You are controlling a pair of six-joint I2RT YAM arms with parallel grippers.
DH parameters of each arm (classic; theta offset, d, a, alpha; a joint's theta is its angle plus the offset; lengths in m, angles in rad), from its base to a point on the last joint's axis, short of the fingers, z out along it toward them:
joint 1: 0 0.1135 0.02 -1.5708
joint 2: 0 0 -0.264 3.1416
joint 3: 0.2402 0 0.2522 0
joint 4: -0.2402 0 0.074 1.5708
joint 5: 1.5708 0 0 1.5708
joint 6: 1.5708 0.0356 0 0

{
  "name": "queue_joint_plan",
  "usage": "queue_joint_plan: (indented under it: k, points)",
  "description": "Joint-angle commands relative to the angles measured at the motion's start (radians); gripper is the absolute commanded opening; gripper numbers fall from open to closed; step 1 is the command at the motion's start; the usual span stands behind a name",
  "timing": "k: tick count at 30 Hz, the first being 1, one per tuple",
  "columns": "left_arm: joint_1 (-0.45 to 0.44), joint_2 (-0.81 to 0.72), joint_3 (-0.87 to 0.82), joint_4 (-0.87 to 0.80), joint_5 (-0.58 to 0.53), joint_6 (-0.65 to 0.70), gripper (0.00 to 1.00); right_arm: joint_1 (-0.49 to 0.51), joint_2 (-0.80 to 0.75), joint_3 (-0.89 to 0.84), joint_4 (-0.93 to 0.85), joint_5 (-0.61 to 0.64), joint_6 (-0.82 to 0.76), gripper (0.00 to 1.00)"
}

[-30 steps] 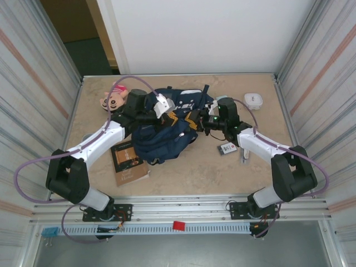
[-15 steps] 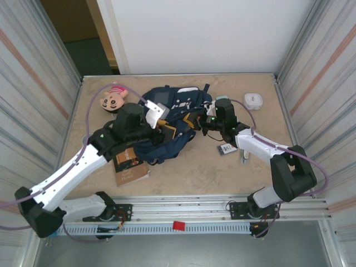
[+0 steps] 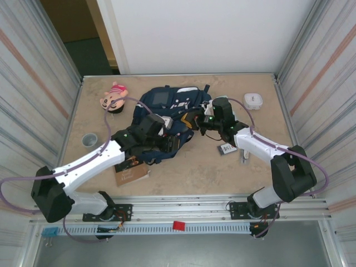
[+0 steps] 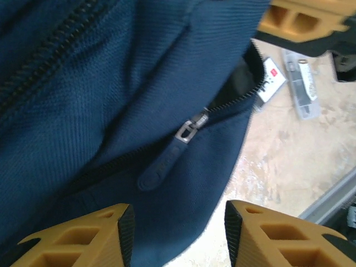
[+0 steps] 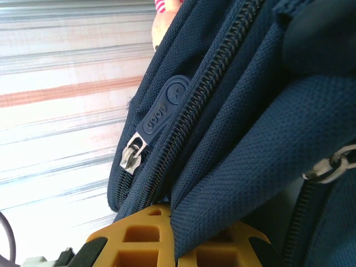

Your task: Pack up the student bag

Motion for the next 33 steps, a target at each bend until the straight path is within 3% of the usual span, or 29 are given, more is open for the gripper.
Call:
queue_joint_plan:
  k: [1,7,10,19,33]
  points:
    - [-0.003,0.036,0.059,0.033,-0.067,-0.015,0.48,0.015,-0.016,0.061,0.053,0.001,-0.035,0.0]
    - [-0.004,0.085,0.093,0.016,-0.142,-0.009,0.48,0.019,-0.024,0.071,0.038,0.0,-0.04,0.0]
    - [-0.006,0.1,0.098,0.047,-0.131,0.003,0.44,0.022,-0.023,0.073,0.037,-0.006,-0.043,0.0]
    - [-0.011,0.105,0.129,0.033,-0.1,0.048,0.0,-0.001,-0.014,0.073,-0.004,-0.053,-0.1,0.0]
    - [0.061,-0.126,-0.087,-0.075,-0.055,0.135,0.0,-0.188,0.052,0.135,-0.096,-0.26,-0.194,0.0]
